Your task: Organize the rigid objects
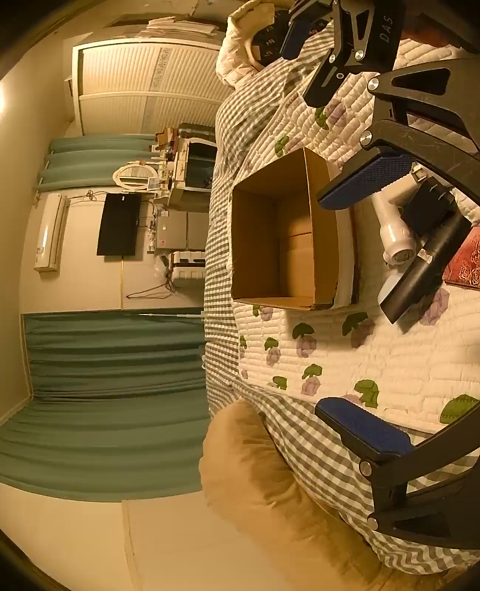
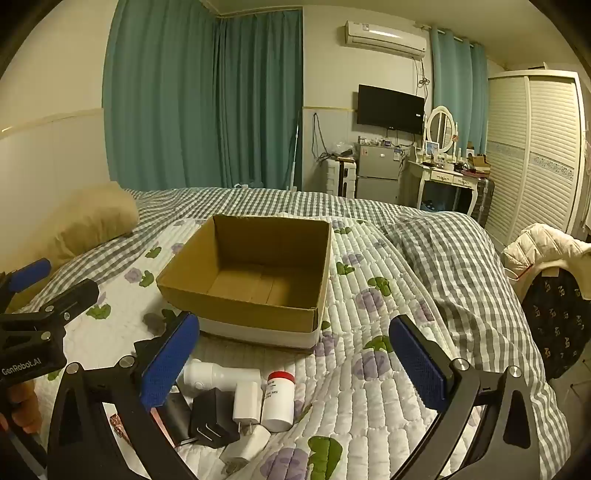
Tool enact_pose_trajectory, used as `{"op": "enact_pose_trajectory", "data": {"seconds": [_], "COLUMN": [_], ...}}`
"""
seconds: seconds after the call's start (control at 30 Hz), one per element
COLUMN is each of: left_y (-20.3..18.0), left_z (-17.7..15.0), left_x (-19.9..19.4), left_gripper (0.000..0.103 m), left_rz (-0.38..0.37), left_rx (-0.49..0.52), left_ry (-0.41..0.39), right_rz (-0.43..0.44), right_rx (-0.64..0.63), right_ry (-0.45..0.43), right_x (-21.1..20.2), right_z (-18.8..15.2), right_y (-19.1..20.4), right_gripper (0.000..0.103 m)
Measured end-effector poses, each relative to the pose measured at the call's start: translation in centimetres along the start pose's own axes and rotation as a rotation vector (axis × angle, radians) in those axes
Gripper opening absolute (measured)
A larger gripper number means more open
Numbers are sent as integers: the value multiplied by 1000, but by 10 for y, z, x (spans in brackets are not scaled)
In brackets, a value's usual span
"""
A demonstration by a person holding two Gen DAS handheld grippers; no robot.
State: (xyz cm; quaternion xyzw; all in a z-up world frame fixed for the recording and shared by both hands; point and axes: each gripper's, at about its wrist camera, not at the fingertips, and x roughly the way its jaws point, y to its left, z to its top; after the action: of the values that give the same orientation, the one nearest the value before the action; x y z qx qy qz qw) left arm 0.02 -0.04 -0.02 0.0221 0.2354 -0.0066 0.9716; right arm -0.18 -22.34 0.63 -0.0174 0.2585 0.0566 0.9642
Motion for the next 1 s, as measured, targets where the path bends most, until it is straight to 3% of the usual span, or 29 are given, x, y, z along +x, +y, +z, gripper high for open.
{"op": "enact_pose_trajectory", "data": {"seconds": [1.0], "left_y": [5], "left_z": [-2], "left_x": [2], "left_gripper": [103], "left_rz": [-3], "left_rx": [-21], "left_ry": [-3], "right_rz": [2], "right_rx": [1], "right_ry": [17], "right_x": [3], "right_z": [-5], "right_y": [4], "right_gripper": [103]}}
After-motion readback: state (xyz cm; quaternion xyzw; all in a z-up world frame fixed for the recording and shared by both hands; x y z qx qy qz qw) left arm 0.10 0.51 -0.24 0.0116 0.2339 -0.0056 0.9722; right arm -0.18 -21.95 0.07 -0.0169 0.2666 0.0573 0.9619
